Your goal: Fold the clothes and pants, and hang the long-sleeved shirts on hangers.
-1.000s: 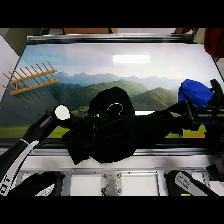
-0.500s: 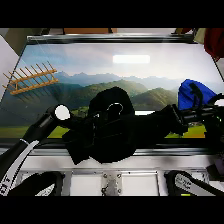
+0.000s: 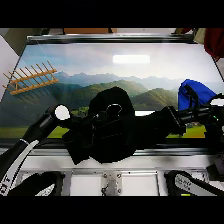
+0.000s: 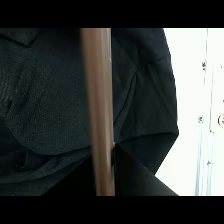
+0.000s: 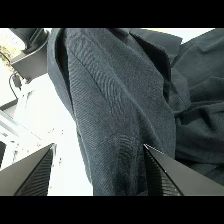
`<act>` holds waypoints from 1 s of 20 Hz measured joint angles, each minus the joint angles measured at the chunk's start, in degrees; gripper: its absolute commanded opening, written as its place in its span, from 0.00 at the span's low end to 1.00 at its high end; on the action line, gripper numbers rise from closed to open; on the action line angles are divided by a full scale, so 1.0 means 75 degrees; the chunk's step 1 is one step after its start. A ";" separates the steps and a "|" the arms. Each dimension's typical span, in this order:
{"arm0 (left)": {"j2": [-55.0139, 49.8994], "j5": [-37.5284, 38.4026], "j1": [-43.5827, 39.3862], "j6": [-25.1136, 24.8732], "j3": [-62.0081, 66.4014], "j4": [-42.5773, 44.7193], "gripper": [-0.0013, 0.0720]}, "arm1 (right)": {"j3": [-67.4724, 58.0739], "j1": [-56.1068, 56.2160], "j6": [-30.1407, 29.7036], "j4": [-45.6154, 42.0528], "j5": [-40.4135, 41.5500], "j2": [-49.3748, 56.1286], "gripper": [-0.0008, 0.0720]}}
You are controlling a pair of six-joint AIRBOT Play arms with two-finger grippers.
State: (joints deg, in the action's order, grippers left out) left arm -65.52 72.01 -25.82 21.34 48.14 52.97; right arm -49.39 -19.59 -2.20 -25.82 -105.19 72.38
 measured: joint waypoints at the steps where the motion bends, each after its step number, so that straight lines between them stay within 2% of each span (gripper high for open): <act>1: 0.0000 -0.0003 0.0000 0.0000 0.0000 -0.0003 0.04 | 0.0000 0.0006 0.0000 -0.0003 0.0000 0.0000 0.85; 10: 0.0000 -0.0015 0.0000 0.0000 0.0000 -0.0050 0.04 | 0.0000 0.0012 -0.0003 0.0064 0.0000 0.0000 0.84; 11: 0.0000 -0.0015 0.0000 0.0000 0.0000 -0.0055 0.04 | 0.0000 0.0012 -0.0003 0.0064 -0.0003 0.0000 0.74; 12: 0.0000 -0.0020 0.0000 0.0000 0.0000 -0.0055 0.04 | 0.0000 0.0012 -0.0006 0.0064 -0.0003 0.0000 0.44; 13: 0.0000 -0.0023 0.0000 0.0000 0.0000 -0.0058 0.04 | 0.0000 0.0012 -0.0020 0.0061 -0.0003 0.0000 0.02; 20: -0.0006 -0.0020 0.0003 0.0006 0.0000 -0.0067 0.04 | 0.0003 0.0015 -0.0026 0.0012 -0.0017 0.0003 0.03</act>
State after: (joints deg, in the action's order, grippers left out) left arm -65.56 71.85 -25.80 21.39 48.14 52.47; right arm -49.36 -19.49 -2.39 -25.74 -105.32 72.40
